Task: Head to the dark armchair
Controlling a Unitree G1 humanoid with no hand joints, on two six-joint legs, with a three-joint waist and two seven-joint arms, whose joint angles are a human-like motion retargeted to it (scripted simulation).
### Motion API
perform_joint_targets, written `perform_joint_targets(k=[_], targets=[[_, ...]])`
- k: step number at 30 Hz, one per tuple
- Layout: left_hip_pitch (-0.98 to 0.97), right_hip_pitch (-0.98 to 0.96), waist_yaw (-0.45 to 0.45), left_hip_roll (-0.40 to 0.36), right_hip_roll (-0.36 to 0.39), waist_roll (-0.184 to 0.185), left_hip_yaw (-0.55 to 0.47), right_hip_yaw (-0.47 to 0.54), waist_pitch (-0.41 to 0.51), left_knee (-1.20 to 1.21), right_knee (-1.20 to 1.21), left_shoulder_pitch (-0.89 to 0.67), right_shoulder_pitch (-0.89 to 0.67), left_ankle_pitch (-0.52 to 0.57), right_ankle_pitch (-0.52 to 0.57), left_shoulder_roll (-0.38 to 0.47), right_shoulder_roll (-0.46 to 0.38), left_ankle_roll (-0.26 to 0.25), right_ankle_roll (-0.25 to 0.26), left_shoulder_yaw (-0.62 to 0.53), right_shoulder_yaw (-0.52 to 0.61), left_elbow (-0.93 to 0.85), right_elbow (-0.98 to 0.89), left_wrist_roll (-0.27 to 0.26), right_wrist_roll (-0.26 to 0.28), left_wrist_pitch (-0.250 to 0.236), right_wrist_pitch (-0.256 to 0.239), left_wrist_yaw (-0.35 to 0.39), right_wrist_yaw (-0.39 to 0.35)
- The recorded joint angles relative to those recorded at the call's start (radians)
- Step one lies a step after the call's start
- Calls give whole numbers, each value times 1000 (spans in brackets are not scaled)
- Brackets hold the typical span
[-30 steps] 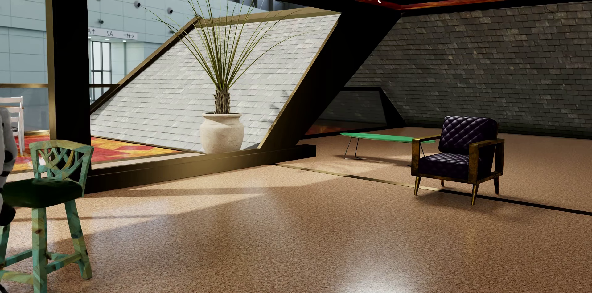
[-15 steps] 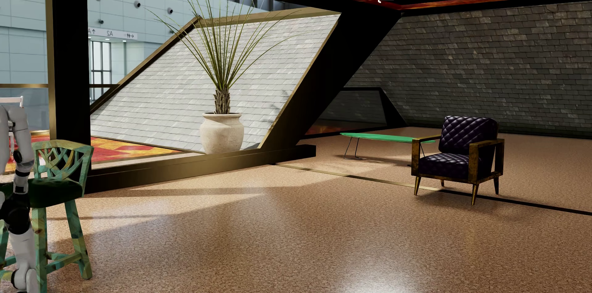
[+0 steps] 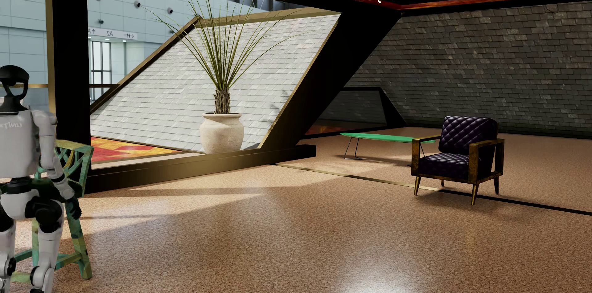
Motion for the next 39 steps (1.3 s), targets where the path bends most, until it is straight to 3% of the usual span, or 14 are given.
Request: perform_joint_targets(k=[2,4,8,11,15,16,19,20,22,26,32,34,36,39], targets=[[-59,31,-2,-197,18,0,-182,97,7,-119,-11,3,19,29,4,-10,-9,-29,-14,-23,-16,4,-141,27,-48,5,-126,-16,-161],[-109,58,-16,-266,35,0,-163,174,15,-263,-23,19,24,112,9,-2,10,-39,-31,-46,-31,11,-226,38,-56,7,-216,-29,-321],[-127,128,-33,-357,58,-9,-174,274,25,-628,-53,34,4,234,22,29,4,-162,-77,-85,13,49,-273,45,-70,23,-252,-48,-272],[-125,196,-29,-377,75,-24,-244,315,29,-558,-44,33,1,254,23,34,-11,-144,-119,-63,59,75,-191,39,-122,55,-236,-34,-341],[-23,235,-16,-388,36,-90,-153,270,-2,-574,49,41,15,318,204,-19,-37,-74,-136,24,105,103,101,0,-139,70,-12,28,-46],[-1,214,-7,-400,26,-111,-141,244,-9,-566,114,37,17,286,291,-26,-65,-77,-106,42,174,125,174,-1,-207,55,20,33,45],[14,38,45,-410,-23,-148,-40,138,-16,-458,487,19,2,162,471,-74,-165,-1,359,103,379,147,295,-3,-381,16,-82,61,292],[22,-52,69,-402,-81,-155,14,50,-13,-421,636,20,-10,117,489,-101,-204,21,365,128,371,140,284,-14,-373,-4,-112,88,336],[84,-207,80,-398,-188,-169,94,66,-4,-398,830,18,-22,45,343,-137,-239,50,367,146,223,143,207,-16,-276,-35,-75,121,267],[233,-464,33,-400,-296,-179,185,53,8,-390,757,-17,-2,-83,114,-125,-143,59,199,59,-72,142,-69,46,-55,-70,-7,58,-156],[476,-512,-62,-372,-265,-121,182,108,-1,-519,-140,-108,92,-168,253,-39,-112,25,159,-41,1,64,-200,49,-124,-73,-77,25,-105],[552,-516,-81,-345,-255,-100,155,90,3,-512,-77,-142,132,-177,335,-12,-59,-3,214,-64,-50,56,-125,58,-133,-49,-39,15,-147],[614,-508,-93,-293,-209,-71,131,61,9,-442,88,-111,132,-110,307,-2,-23,-20,162,-25,-85,19,62,33,-146,-20,41,52,-156],[521,-394,-92,-148,-155,-10,115,-16,15,-110,107,-48,112,227,216,9,9,34,119,-14,-95,14,298,-12,-216,9,146,52,-71]])
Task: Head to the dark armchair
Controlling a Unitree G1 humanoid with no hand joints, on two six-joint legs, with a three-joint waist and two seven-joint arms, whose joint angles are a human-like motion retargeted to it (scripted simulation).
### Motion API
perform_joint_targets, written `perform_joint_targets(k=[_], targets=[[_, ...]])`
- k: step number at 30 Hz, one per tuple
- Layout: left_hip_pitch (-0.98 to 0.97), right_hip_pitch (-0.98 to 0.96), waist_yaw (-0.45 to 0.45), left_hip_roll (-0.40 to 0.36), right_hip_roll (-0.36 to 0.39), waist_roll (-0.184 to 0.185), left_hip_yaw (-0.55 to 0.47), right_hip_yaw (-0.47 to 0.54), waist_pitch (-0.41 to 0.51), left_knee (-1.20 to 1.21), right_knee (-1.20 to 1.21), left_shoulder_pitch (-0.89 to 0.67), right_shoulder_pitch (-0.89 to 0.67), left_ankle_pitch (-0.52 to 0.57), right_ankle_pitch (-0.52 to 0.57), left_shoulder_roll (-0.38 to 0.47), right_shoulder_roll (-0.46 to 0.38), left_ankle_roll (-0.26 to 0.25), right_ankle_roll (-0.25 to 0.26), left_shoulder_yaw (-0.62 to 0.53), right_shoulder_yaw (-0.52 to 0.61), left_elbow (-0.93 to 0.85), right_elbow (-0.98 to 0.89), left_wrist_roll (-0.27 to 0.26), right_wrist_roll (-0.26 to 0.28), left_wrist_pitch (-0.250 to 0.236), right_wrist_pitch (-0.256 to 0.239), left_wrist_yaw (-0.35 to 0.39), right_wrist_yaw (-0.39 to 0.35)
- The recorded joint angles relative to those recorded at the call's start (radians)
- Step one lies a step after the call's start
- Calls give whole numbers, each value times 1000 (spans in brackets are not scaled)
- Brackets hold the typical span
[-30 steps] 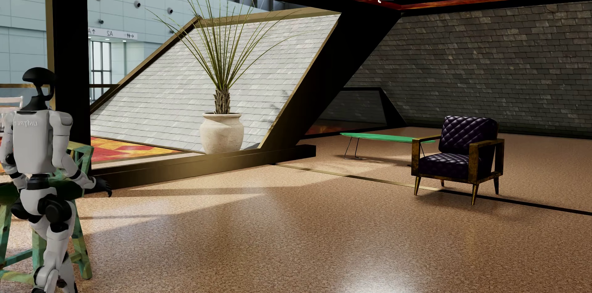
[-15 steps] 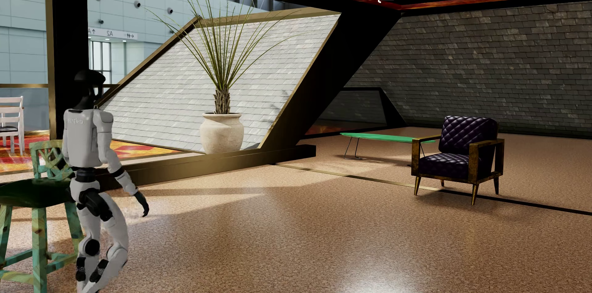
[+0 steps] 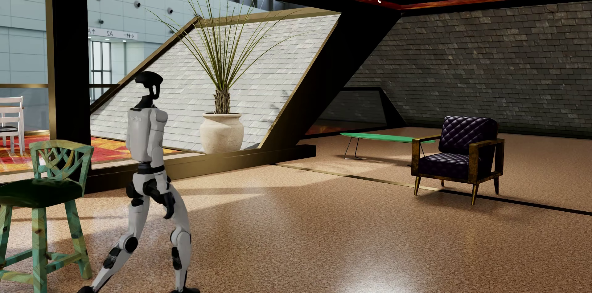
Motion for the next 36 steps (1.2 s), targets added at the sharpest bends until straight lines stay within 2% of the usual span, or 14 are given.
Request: perform_joint_targets(k=[2,4,6,11,14,15,17,20,23,25,27,30,33,36], targets=[[-175,84,20,151,47,47,-24,-52,6,319,-33,2,9,216,-51,64,28,-48,-20,-98,-20,7,-8,57,-8,-14,-53,-122,-19],[-379,171,36,135,93,82,-144,-78,19,541,-57,41,-36,115,-103,110,41,-102,-42,-132,15,-45,3,82,-59,-37,-70,-162,-56],[-536,241,39,111,120,96,-180,-81,28,569,-50,112,-140,12,-166,100,45,-122,-56,-72,82,-87,35,26,-140,-25,-49,-93,-18],[-709,408,77,40,110,76,-151,-34,21,-65,-94,159,-329,-110,-276,26,40,-74,-70,-12,115,-11,-176,-6,-91,62,-220,-62,-59],[-708,504,95,-29,88,47,-187,-2,4,-492,-152,172,-386,-34,-299,1,13,-191,-67,3,199,31,-309,20,2,56,-288,-93,-85],[-710,528,97,-35,81,39,-181,6,-2,-509,-151,183,-405,-38,-305,-12,3,-211,-64,15,237,34,-319,22,18,51,-284,-89,-84],[-699,584,105,-51,51,20,-138,13,-14,-431,-130,192,-417,60,-280,-43,-23,-88,-55,26,308,57,-302,39,18,53,-254,-92,-67],[-632,609,121,-114,-27,-37,-89,-18,-34,-344,12,166,-344,72,-77,-79,-44,-21,-45,38,329,102,-214,76,28,66,-173,-122,-48],[-528,440,133,-192,-158,-94,-43,-70,-52,-332,414,127,-295,-31,280,-106,-71,35,103,76,426,97,-55,78,-36,50,-90,-97,68],[-466,274,130,-235,-239,-125,-19,-81,-49,-308,672,82,-253,-109,252,-113,-111,52,104,90,497,80,-66,72,-108,26,-61,-59,80],[-399,114,118,-267,-241,-144,-7,-55,-37,-282,788,33,-180,-185,129,-102,-136,59,77,94,410,83,-145,70,-16,-17,-61,-14,3],[-281,-52,84,-286,-197,-152,-14,-26,-21,-270,630,-34,-86,-285,-80,-90,-145,53,24,86,308,87,-227,71,134,-43,-101,15,-14],[-152,-91,42,-282,-141,-141,-34,-7,-22,-331,128,-74,-42,-340,-47,-61,-152,38,4,36,315,69,-262,73,121,-53,-105,0,1],[-32,-64,15,-282,-109,-123,-61,6,-29,-398,-312,-91,6,-359,23,-50,-127,26,62,2,267,59,-259,66,125,-46,-79,-12,-40]])
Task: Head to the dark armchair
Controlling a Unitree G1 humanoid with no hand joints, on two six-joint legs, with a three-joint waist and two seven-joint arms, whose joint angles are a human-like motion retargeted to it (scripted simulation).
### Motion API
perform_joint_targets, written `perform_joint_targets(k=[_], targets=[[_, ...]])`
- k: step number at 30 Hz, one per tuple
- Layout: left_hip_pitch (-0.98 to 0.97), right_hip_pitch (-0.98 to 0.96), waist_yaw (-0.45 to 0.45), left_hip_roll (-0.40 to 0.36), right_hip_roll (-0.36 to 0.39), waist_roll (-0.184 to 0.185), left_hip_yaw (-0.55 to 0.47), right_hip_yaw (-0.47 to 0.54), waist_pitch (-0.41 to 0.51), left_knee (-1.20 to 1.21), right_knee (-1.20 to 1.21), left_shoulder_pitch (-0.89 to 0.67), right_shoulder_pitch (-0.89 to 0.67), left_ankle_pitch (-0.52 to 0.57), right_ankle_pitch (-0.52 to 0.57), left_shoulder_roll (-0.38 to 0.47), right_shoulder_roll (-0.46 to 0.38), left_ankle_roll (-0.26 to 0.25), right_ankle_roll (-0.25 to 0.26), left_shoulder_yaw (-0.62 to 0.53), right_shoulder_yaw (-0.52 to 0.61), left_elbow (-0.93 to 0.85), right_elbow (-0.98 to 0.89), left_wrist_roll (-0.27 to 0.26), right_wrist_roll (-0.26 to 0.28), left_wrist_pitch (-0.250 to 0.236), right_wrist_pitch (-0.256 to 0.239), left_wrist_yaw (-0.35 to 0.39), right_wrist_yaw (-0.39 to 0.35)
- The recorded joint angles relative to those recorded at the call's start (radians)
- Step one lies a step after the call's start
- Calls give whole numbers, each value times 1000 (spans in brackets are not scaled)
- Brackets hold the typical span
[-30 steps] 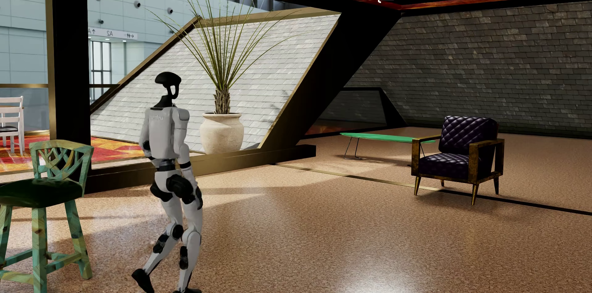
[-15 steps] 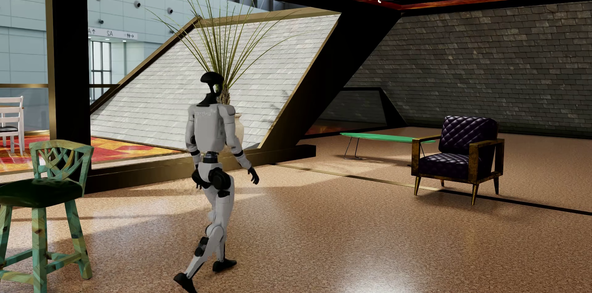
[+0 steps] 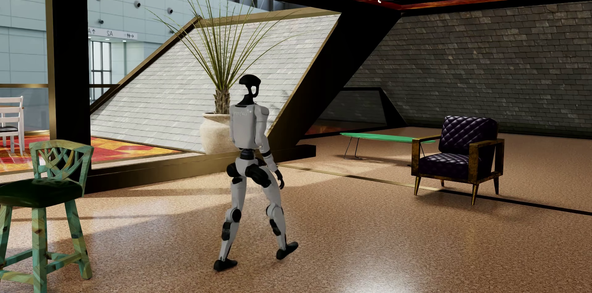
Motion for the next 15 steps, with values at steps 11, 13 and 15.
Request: perform_joint_targets(k=[11,13,15], targets=[[-360,239,17,335,190,166,-94,-147,-1,947,217,187,-85,484,-85,101,116,-173,-117,-111,-11,28,145,70,-90,26,-50,-196,-43],[-499,304,34,352,222,184,-111,-143,8,954,238,243,-176,348,-151,89,109,-146,-129,-30,22,-37,153,3,-127,45,-62,-99,-35],[-595,374,56,326,236,189,-124,-119,10,784,242,274,-254,228,-207,61,109,-108,-133,42,14,-72,143,-59,-122,73,-59,-30,-42]])
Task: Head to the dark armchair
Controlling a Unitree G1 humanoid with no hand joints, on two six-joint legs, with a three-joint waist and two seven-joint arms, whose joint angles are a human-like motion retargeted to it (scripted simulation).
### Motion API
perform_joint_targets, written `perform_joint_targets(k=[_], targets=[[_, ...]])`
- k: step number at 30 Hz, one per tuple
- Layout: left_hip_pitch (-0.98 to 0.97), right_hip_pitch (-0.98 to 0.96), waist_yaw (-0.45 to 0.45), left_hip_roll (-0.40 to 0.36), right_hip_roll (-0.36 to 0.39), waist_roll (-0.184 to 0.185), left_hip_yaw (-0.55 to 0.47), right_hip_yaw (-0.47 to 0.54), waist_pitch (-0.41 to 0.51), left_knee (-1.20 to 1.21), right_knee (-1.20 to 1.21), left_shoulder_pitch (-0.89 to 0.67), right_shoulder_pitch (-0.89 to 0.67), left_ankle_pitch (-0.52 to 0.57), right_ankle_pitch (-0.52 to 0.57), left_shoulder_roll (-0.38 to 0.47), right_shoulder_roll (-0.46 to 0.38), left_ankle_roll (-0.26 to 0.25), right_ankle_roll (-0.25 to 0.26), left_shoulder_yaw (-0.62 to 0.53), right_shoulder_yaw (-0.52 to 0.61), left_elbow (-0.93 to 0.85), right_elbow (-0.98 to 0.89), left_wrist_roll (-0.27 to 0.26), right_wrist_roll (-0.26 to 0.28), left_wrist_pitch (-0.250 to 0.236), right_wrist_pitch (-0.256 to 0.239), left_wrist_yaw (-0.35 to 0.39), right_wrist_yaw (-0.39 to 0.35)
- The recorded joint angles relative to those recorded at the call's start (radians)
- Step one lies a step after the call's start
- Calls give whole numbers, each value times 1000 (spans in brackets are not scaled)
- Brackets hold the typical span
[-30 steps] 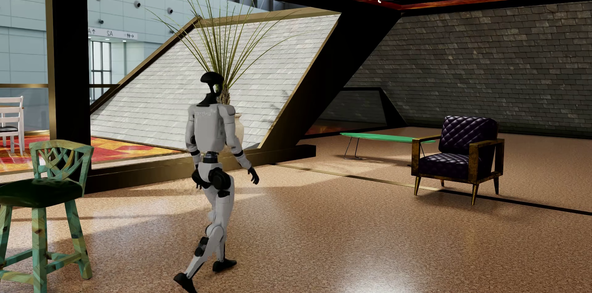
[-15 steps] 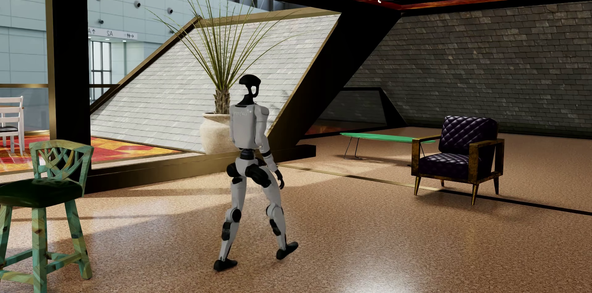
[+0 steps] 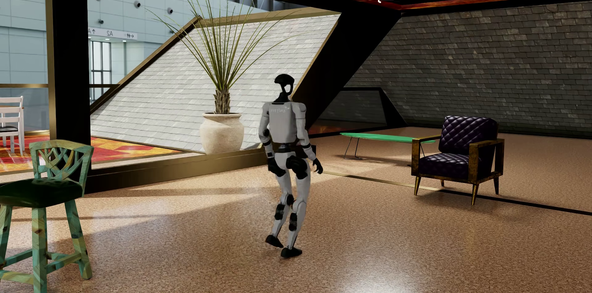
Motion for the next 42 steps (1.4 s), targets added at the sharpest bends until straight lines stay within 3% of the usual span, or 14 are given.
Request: perform_joint_targets(k=[4,7,9,13,14,16,19,22,28,30,32,35,37,42], targets=[[-51,147,42,-70,-8,-15,25,57,-14,-633,-71,-12,-100,45,-55,-16,-8,9,3,9,21,-3,-80,6,31,14,-43,-23,-16],[-49,244,62,-122,-15,-28,21,86,-22,-900,-82,-19,-111,90,-88,-32,-41,-94,7,27,145,-2,-138,25,-22,21,-93,-55,-52],[-63,315,75,-163,-35,-43,8,95,-30,-773,-58,-22,-72,191,-70,-53,-54,28,17,34,182,11,-133,40,-23,25,-86,-74,-90],[19,267,91,-227,-123,-106,83,136,-40,-638,258,-25,26,114,247,-116,-32,143,212,84,130,58,19,52,15,50,59,-58,-98],[58,184,94,-242,-154,-123,114,145,-38,-648,427,-29,34,81,348,-130,-46,145,309,91,146,66,45,53,-3,47,73,-60,-69],[140,2,94,-274,-238,-155,169,125,-33,-671,713,-50,51,25,412,-133,-105,147,320,68,203,85,31,71,-49,24,30,-66,4],[262,-235,63,-336,-321,-190,185,113,-20,-684,853,-120,135,-53,230,-108,-193,148,187,12,135,146,-109,125,38,-12,-40,-49,66],[377,-373,20,-377,-315,-206,148,127,-13,-696,591,-206,210,-111,67,-106,-192,144,125,11,14,144,-200,124,130,-23,17,-15,31],[592,-377,-37,-399,-290,-199,50,17,-27,-794,-247,-291,236,-126,183,-87,-140,118,159,-40,-26,58,-124,70,116,-85,63,23,24],[652,-363,-48,-381,-238,-185,6,72,-30,-763,-190,-278,255,-113,281,-81,-109,99,66,-61,-32,48,-81,62,92,-82,69,23,19],[677,-306,-45,-336,-206,-155,-26,55,-37,-669,-152,-247,265,6,355,-70,-68,53,71,-73,-32,72,-19,62,66,-58,75,10,21],[507,-226,-40,-244,-138,-100,-54,-3,-39,-251,-99,-191,220,342,254,-46,-33,-164,5,-83,-5,131,49,80,9,-1,52,-60,59],[331,-173,-40,-132,-101,-72,-13,-42,-30,30,-68,-167,167,454,179,-2,-24,-167,-20,-126,0,127,27,103,-8,-29,21,-129,51],[22,-17,14,-8,-5,-26,4,9,-6,-4,-22,-50,-38,13,24,-4,-23,-6,-27,-5,39,39,-7,16,-32,14,-17,-4,36]])
